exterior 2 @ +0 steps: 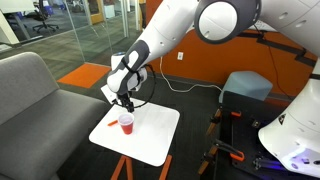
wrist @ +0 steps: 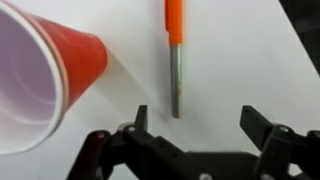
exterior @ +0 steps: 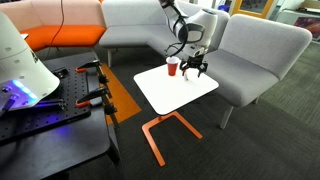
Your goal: Put the pen in the cup
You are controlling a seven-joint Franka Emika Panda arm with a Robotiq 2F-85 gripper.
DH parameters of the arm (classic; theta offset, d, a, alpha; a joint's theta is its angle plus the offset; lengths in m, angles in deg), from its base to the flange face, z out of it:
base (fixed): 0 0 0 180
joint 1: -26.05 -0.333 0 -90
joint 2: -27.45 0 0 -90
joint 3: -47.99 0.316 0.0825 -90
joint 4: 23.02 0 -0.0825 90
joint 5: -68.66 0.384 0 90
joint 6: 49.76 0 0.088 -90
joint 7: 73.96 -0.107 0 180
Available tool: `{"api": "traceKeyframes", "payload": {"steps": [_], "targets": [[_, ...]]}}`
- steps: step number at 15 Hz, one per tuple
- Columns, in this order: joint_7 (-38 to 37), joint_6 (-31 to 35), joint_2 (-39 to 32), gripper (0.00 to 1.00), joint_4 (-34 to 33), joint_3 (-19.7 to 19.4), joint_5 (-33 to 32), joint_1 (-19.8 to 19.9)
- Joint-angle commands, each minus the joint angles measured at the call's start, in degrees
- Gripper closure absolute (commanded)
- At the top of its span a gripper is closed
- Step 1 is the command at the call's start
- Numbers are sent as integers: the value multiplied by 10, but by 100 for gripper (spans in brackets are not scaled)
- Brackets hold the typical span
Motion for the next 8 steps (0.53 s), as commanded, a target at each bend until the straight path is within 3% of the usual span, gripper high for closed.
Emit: {"api": "traceKeyframes", "payload": {"steps": [1,2,4,8], "targets": [[19,-8,-22,5,-30,7,6,7],[17,-8,-26,28,-34,6,5,5],[19,-7,-32,31,-40,4,2,3],[24,-9,-39,62,-51,0,-1,-1]]}}
